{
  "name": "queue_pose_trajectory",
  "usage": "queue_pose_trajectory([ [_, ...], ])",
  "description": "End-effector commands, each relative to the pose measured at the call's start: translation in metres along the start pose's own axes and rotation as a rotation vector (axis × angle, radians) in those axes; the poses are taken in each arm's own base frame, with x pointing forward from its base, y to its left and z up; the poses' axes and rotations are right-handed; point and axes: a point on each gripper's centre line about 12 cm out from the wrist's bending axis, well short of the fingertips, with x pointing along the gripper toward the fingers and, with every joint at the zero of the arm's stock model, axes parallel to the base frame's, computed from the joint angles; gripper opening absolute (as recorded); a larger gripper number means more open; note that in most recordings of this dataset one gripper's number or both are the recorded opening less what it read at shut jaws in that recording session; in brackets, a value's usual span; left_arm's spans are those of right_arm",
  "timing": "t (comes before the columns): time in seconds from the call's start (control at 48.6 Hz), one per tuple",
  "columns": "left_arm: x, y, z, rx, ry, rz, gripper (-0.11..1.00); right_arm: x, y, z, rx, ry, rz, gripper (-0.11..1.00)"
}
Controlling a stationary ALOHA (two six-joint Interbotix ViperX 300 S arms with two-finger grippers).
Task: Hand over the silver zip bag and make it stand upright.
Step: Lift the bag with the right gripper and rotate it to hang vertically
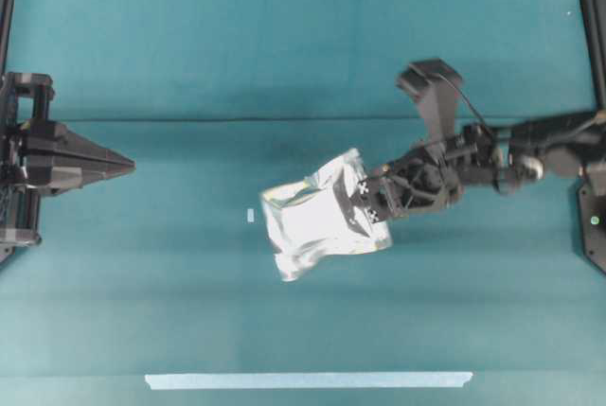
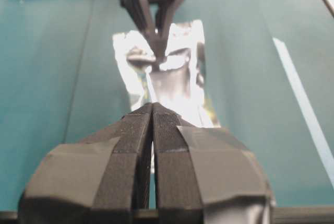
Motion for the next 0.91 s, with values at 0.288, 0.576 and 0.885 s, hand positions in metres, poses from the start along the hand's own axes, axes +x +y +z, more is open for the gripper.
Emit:
queue_pose_trajectory([
  [0.288, 0.0, 0.001, 0.003, 0.0, -0.012, 0.002, -0.01, -0.028, 0.053, 0.034, -0.352, 0.197, -0.026, 0.03],
  [0.576, 0.0, 0.001, 0.003, -0.003, -0.011, 0.002, -0.01, -0.018, 0.081, 0.045, -0.562, 0.378, -0.056, 0.03],
  [0.885, 0.0, 0.0, 0.001, -0.003, -0.008, 0.001, -0.01, -0.012, 0.1, 0.051, -0.898, 0.476, -0.18, 0.03],
])
